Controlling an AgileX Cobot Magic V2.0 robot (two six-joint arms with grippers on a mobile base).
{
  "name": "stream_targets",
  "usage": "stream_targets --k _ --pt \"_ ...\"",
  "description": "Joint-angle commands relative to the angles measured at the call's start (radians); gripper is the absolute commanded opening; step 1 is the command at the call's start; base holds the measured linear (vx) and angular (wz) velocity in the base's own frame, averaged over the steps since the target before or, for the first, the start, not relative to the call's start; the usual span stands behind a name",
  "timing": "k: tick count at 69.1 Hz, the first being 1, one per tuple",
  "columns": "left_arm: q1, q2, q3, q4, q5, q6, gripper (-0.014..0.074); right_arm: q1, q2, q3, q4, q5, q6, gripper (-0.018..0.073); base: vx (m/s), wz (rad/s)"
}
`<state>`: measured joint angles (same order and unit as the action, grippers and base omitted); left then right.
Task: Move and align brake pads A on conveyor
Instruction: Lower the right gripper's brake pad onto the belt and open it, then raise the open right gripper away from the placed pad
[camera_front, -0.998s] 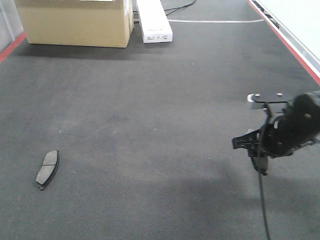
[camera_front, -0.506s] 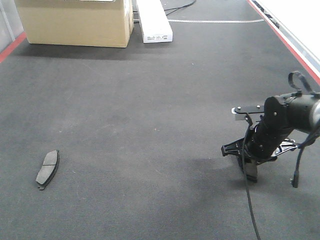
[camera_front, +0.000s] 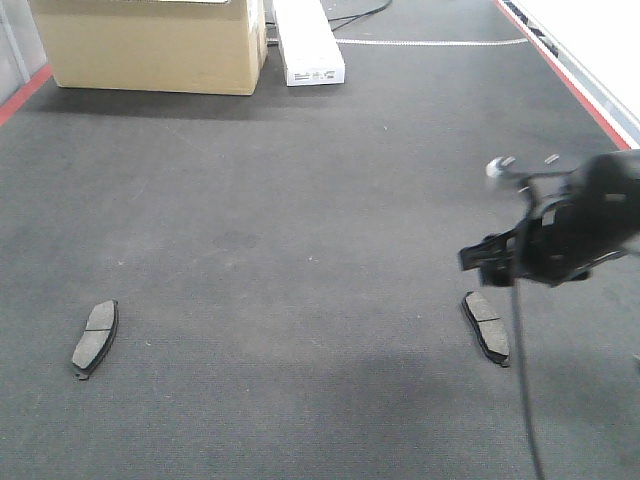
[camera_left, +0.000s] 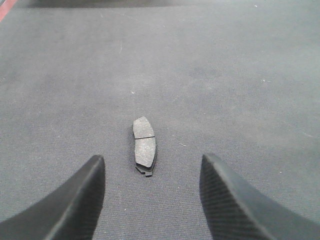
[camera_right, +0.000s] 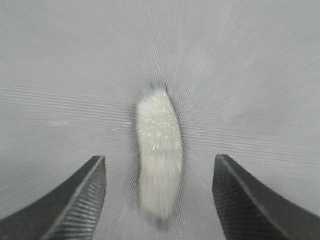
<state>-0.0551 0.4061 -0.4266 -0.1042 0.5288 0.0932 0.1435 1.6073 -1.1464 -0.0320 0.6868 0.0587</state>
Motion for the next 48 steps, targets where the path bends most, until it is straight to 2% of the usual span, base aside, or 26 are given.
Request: stream_targets --k 1,22,48 --pt "-0.004 0.007 -0.026 -0.013 -0.065 -0.004 0.0397 -0.001 -0.177 0.058 -0.003 -0.091 -0.017 0.0450 0.00 0.00" --pt "-0.004 0.007 -0.026 -0.013 -0.064 -0.004 0.0397 -0.001 -0.642 0.356 -0.003 -0.254 -0.018 0.0450 0.00 0.00" --pt "-0.004 0.007 -0.026 -0.013 -0.064 -0.004 0.0397 -0.001 -1.102 0.613 0.001 -0.301 -0.010 0.0450 0.00 0.00"
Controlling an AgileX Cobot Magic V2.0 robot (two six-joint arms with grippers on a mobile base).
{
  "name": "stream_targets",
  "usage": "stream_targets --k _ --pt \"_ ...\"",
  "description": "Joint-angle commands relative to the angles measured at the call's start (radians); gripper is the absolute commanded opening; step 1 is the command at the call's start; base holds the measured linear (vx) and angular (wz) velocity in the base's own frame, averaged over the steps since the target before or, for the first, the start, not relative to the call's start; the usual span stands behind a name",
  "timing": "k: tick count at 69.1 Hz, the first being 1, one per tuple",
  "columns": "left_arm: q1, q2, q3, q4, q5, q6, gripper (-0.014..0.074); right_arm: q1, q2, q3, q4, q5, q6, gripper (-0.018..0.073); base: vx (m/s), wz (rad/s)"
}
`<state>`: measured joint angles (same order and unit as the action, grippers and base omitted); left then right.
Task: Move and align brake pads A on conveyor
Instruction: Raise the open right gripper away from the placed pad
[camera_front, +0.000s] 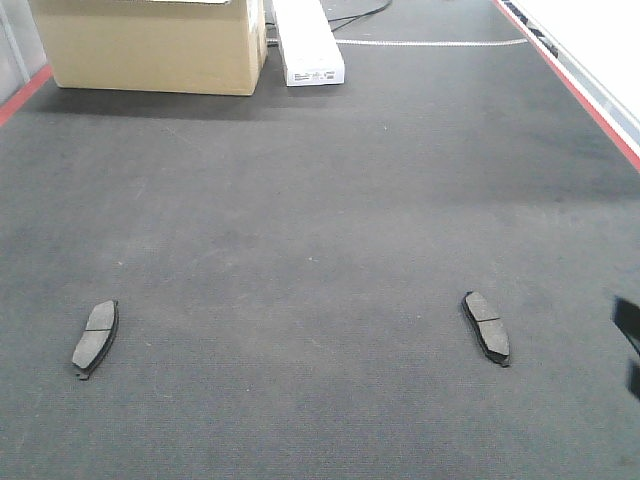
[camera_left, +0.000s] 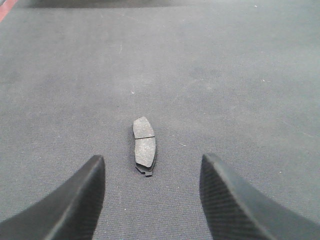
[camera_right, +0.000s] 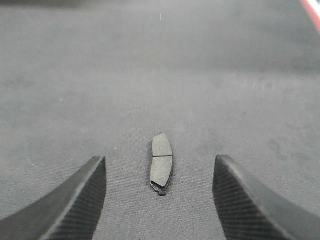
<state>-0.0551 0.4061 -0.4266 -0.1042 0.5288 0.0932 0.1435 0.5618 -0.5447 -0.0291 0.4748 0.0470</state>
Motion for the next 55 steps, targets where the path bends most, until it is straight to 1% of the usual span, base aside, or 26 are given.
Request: stream_targets --k 1,14,55 --pt "-0.004 0.007 -0.026 -0.013 -0.064 -0.004 0.0397 -0.001 -0.066 0.018 -0.001 -0.094 0.004 0.0450 0.00 0.00" --pt "-0.004 0.007 -0.026 -0.013 -0.064 -0.004 0.0397 -0.002 -0.122 0.051 0.016 -0.147 0.007 0.0450 0.00 0.00" --pt "-0.004 0.007 -0.026 -0.013 -0.064 -0.004 0.0397 -0.002 -0.122 0.051 0.015 -0.147 0.007 0.0450 0.00 0.00"
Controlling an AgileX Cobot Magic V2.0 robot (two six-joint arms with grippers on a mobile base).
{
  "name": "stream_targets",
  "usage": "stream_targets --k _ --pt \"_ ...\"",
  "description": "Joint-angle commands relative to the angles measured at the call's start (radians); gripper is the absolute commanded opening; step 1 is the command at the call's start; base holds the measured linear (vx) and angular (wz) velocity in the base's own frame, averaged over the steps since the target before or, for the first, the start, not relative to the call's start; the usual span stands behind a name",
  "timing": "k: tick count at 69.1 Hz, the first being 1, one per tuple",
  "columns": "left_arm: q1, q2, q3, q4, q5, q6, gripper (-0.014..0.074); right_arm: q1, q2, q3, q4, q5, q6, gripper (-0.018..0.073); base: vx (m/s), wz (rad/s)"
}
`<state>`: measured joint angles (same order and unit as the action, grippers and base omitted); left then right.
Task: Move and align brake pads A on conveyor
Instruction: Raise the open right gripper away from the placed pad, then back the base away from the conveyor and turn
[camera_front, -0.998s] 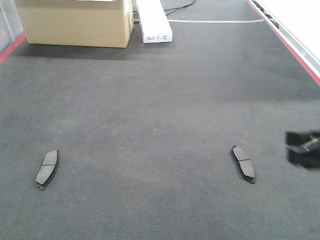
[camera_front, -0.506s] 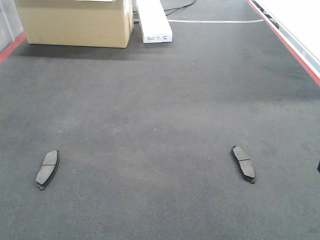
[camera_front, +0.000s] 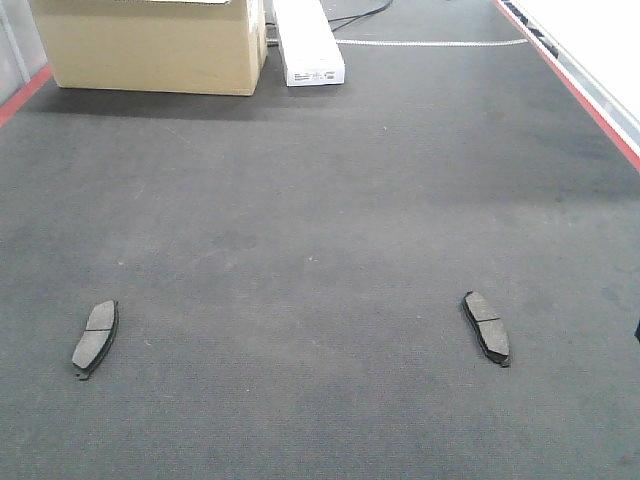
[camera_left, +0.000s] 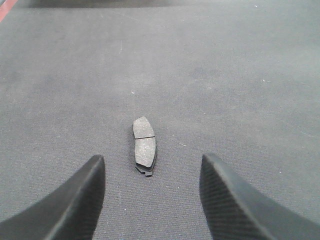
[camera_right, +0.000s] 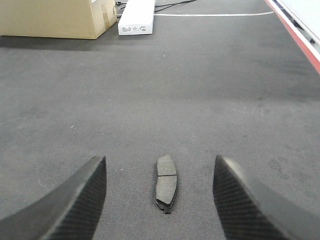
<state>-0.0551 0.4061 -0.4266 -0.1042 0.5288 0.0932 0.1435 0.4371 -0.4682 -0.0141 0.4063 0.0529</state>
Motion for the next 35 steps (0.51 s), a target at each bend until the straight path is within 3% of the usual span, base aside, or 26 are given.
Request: stream_targets --k 1,35 --pt "-0.004 0.007 -0.026 -0.013 -0.064 -0.004 0.0397 -0.002 0.003 -0.026 0.000 -0.079 0.001 0.0450 0.00 0.00" --pt "-0.004 0.007 -0.026 -0.011 -0.065 -0.004 0.0397 -0.002 0.031 -0.026 0.000 -0.079 0.001 0.0450 -0.07 0.01"
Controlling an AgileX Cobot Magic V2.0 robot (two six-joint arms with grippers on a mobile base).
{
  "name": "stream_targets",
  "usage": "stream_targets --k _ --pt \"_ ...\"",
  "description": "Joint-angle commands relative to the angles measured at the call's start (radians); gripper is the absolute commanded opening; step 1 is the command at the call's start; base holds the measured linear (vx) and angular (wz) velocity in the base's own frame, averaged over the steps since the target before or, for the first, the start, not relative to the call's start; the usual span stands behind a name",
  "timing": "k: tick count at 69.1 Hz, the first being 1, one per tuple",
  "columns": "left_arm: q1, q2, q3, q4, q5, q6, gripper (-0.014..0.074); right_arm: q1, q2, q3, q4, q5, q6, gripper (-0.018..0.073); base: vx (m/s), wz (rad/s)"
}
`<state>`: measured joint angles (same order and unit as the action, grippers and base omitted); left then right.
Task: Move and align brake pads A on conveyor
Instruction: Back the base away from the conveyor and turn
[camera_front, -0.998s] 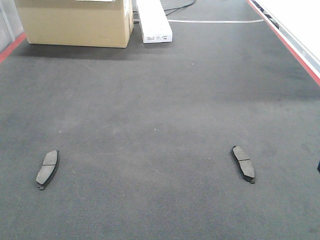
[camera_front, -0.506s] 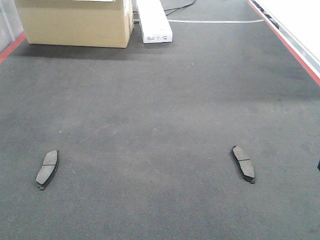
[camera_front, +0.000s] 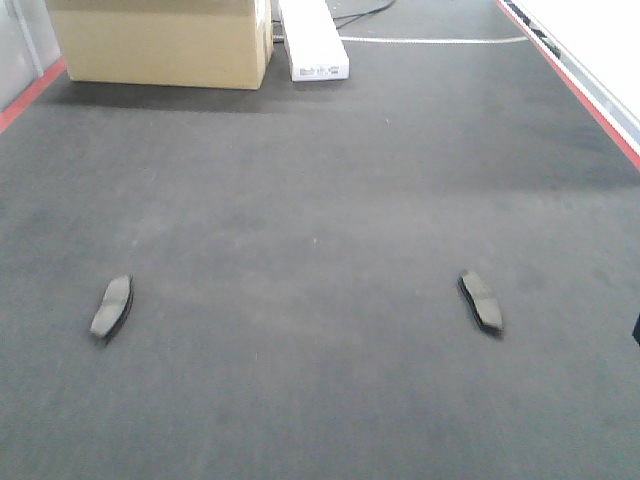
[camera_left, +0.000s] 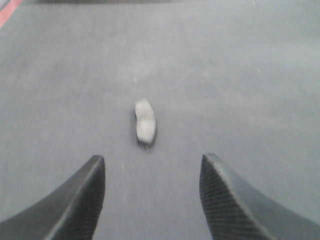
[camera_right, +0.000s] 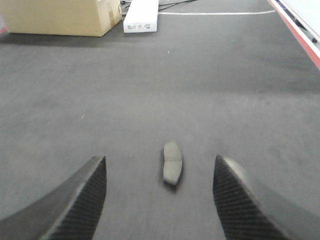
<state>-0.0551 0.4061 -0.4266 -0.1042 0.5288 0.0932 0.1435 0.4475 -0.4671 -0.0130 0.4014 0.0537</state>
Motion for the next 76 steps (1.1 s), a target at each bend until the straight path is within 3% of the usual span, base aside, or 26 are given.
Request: stream_targets --k 1,76 --pt "-0.004 0.007 -0.026 -0.011 -0.065 -0.004 0.0397 -0.002 0.024 -0.027 -0.001 -0.074 0.000 0.0450 -0.26 0.00" --pt "-0.004 0.007 -0.026 -0.011 -0.062 -0.004 0.0397 -0.002 0.053 -0.027 -0.001 -0.070 0.000 0.0450 -0.40 0.03"
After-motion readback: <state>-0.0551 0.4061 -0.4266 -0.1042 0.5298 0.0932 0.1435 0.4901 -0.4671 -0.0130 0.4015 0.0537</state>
